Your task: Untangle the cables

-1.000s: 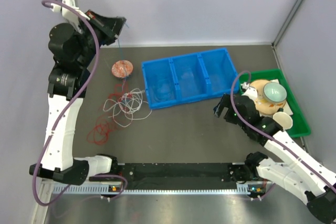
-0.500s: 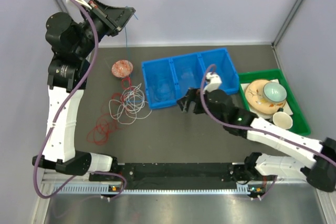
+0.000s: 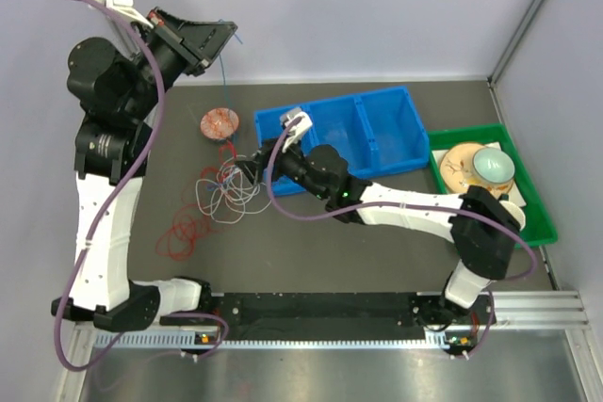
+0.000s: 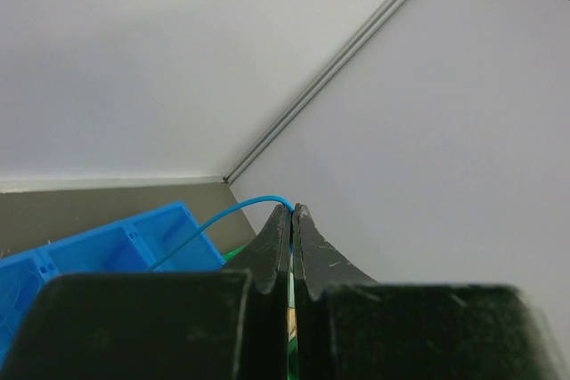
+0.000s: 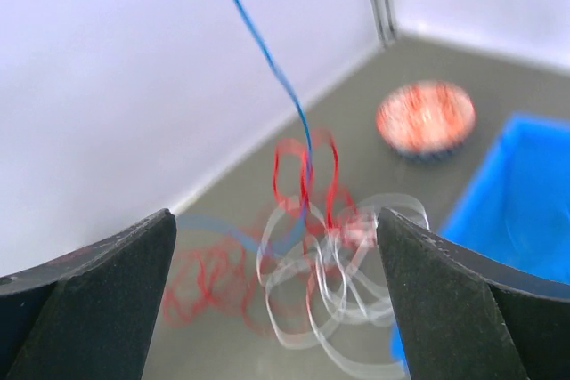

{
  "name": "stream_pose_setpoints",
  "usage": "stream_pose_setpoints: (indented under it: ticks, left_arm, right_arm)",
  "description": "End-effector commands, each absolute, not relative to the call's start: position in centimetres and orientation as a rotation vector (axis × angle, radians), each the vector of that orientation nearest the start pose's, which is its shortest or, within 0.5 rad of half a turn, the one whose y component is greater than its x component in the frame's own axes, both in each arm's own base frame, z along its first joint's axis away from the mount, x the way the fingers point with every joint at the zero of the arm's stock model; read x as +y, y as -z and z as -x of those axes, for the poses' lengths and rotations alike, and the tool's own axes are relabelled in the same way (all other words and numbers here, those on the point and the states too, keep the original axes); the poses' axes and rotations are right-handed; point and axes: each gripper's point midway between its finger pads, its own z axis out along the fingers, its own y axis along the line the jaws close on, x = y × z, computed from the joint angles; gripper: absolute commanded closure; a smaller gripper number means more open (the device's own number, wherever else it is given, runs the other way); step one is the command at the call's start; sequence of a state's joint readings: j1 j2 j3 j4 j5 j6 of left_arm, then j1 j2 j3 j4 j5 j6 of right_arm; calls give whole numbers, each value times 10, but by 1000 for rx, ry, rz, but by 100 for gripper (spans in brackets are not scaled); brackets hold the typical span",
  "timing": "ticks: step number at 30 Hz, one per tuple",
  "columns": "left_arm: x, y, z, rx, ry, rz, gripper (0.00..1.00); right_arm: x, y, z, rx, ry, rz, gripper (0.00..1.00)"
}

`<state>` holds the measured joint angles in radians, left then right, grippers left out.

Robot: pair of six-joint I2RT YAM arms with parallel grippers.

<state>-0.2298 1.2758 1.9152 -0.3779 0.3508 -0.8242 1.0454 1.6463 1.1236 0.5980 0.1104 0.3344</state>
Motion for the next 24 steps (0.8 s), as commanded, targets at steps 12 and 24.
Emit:
stream_pose_setpoints:
  ticks: [12,24]
  left_arm:
    - [-137,-607,-271,1338,1035,169,100]
    - [-91,-551,-318,1444,692,375,100]
  right_arm:
    - [527,-391,-295,1323,-1171,451,100]
    - [416,-429,-248,1237,-1019,474,100]
